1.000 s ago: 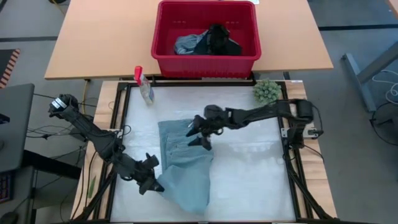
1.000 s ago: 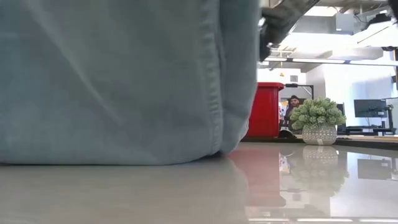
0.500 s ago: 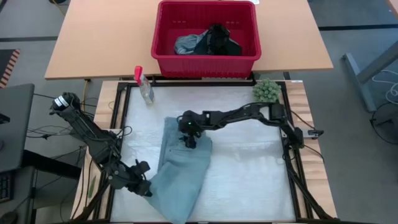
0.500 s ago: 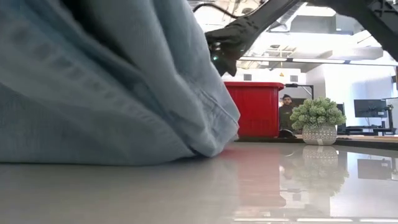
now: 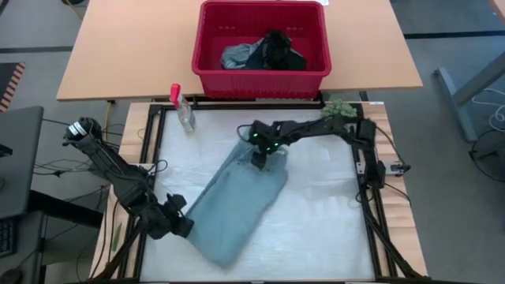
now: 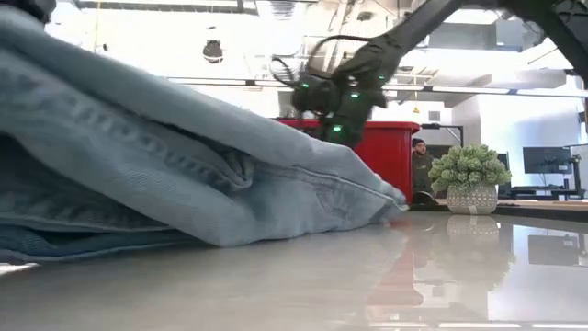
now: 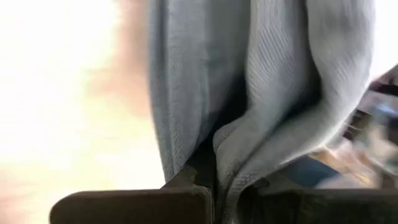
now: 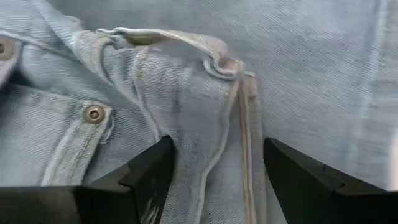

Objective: Fold Laundry from Bin
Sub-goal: Fold the blue pants from the red laundry bin

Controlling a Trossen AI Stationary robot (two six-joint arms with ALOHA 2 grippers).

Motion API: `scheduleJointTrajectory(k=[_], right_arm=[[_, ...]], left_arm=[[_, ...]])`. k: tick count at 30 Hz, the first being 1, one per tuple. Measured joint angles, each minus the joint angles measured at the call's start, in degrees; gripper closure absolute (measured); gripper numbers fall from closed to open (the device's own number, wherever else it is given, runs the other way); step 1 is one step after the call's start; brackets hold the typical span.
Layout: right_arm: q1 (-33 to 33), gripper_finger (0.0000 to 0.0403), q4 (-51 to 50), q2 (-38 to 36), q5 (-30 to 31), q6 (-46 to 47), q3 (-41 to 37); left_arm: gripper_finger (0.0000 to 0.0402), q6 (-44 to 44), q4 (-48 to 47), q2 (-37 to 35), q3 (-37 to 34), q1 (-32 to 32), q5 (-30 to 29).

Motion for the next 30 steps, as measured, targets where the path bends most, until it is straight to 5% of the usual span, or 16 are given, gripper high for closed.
scheduleJointTrajectory(k=[4,13,26,30], right_arm=[[-1.68,0.0127,3.32,-6.91,-8.91,1.80,-3.05],[-1.41,0.0127,0.23,-13.22,-5.47,3.50,-3.00],[3.20,0.0127,3.74,-13.29,-6.67,7.71,-11.20],[5.12,0.0127,5.43,-13.31,-4.46,6.61,-11.16]], left_arm=[[0.0401,0.24,-4.49,-0.01,-0.19,0.06,3.53],[0.0387,2.33,7.26,-0.04,-10.56,0.02,6.02],[0.0201,5.33,8.91,-1.15,-11.11,-0.31,16.61],[0.0172,5.80,7.98,-4.29,-9.81,-0.31,15.09]])
